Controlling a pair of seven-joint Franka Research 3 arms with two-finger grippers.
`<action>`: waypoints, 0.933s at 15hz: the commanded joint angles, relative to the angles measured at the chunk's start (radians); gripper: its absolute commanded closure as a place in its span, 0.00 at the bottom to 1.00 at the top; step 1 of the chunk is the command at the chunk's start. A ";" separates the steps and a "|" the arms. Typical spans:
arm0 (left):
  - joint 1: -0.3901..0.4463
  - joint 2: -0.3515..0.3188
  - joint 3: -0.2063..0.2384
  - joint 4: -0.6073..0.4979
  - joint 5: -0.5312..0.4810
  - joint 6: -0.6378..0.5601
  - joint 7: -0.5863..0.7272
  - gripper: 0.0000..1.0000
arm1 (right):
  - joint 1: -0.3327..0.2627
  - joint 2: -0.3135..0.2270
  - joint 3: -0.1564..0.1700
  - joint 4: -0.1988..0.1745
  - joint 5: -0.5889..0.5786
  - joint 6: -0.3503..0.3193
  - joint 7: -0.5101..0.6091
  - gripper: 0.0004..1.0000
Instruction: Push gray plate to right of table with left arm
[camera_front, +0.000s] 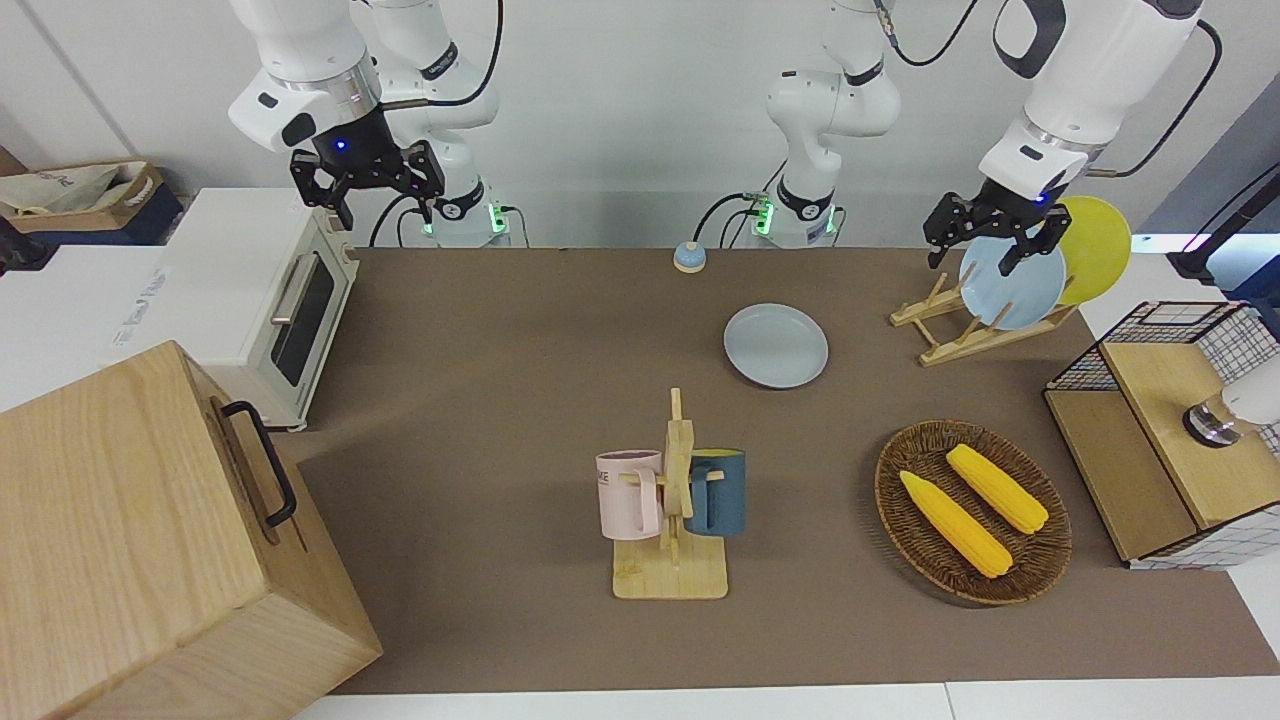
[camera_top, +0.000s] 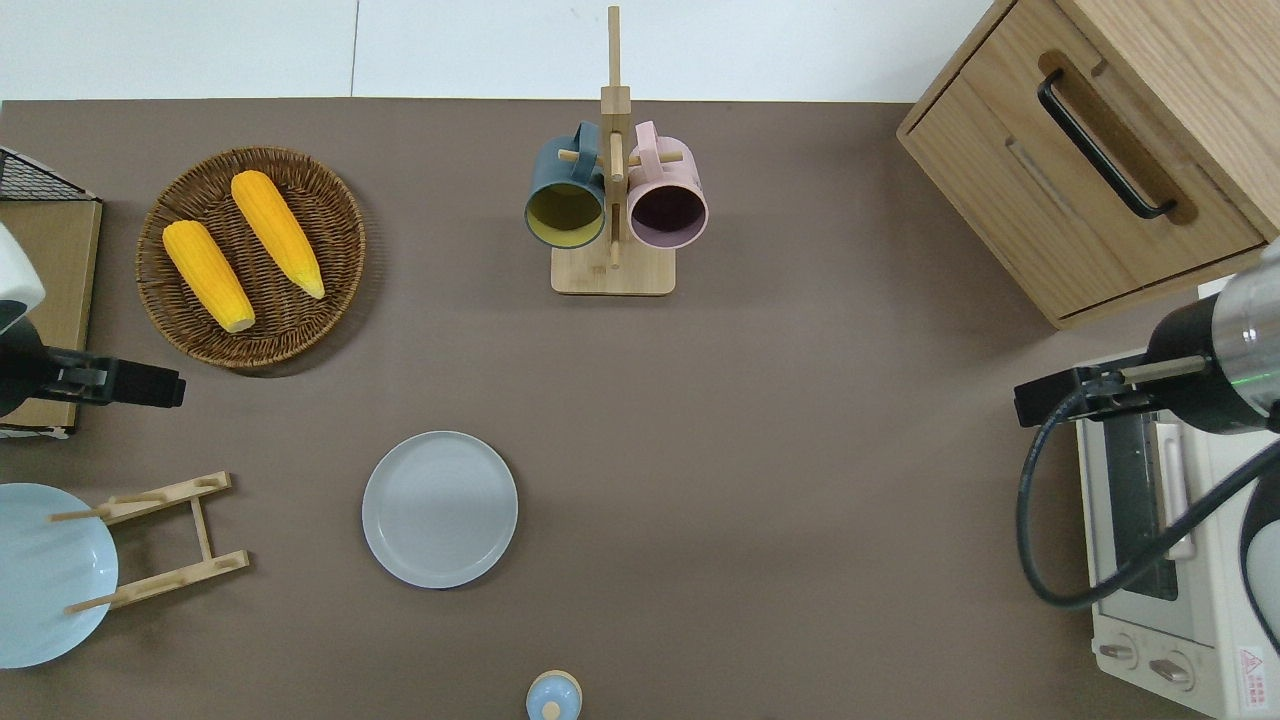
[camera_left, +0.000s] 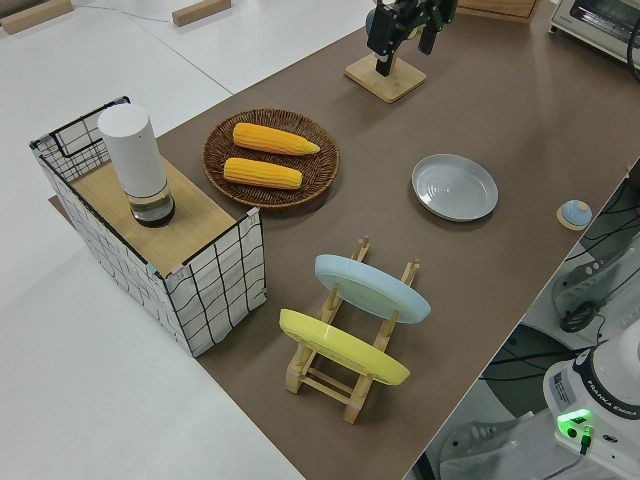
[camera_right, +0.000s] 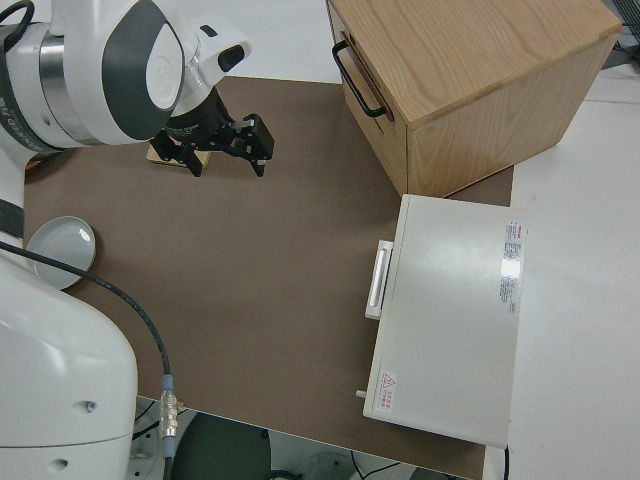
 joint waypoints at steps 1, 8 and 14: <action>0.007 -0.002 -0.003 0.011 0.003 -0.020 -0.012 0.01 | -0.011 -0.008 0.006 -0.001 0.008 -0.012 -0.003 0.02; 0.004 -0.004 -0.003 0.002 -0.005 -0.054 -0.012 0.01 | -0.011 -0.008 0.006 -0.001 0.008 -0.012 -0.003 0.02; 0.003 -0.021 -0.004 -0.035 -0.011 -0.051 -0.059 0.01 | -0.011 -0.008 0.006 -0.001 0.008 -0.012 -0.003 0.02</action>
